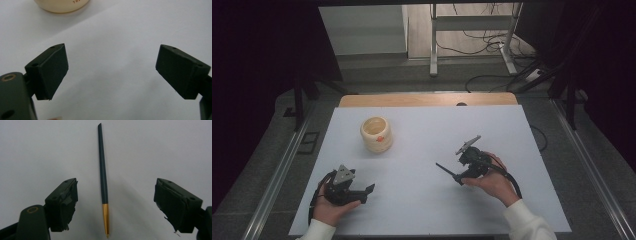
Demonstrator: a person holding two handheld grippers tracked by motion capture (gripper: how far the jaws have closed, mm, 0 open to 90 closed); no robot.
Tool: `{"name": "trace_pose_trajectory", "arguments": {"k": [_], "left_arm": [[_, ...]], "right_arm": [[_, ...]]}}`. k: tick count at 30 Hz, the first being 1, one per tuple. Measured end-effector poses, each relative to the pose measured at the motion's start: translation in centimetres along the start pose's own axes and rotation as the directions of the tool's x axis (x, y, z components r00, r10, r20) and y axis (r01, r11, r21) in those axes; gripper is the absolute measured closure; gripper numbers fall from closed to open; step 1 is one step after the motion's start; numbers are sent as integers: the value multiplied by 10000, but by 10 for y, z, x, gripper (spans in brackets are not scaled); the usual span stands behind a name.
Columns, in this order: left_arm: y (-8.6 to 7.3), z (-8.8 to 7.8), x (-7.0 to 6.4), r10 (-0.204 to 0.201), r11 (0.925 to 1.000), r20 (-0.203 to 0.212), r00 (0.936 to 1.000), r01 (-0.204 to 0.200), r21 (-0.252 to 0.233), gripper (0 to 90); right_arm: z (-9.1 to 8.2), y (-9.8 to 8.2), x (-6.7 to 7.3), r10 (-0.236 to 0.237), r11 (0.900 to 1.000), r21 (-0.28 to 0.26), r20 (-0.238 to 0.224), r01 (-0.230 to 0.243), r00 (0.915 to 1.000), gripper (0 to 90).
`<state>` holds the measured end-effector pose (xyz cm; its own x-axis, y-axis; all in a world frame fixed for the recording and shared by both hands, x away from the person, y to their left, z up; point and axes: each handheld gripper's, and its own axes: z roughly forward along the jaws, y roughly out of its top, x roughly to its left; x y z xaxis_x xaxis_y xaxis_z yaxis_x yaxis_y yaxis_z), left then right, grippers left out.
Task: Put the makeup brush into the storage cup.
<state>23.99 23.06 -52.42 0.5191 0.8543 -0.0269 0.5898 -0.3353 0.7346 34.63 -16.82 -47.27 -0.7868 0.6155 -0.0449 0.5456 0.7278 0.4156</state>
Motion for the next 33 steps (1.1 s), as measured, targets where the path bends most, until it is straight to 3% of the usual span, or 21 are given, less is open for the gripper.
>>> {"name": "trace_pose_trajectory", "arguments": {"k": [19,27,33], "left_arm": [[0,0,0,-8,10000,2,10000,8,-27,117],[0,0,0,-20,10000,-21,10000,20,-43,118],[0,-1,0,-31,10000,-42,10000,31,-55,119]], "right_arm": [[17,-4,3,-257,9953,940,52,251,9997,309],[20,-4,2,-312,9926,1178,0,309,9995,428],[22,-3,3,-414,9898,1361,-38,415,9991,460]]}}
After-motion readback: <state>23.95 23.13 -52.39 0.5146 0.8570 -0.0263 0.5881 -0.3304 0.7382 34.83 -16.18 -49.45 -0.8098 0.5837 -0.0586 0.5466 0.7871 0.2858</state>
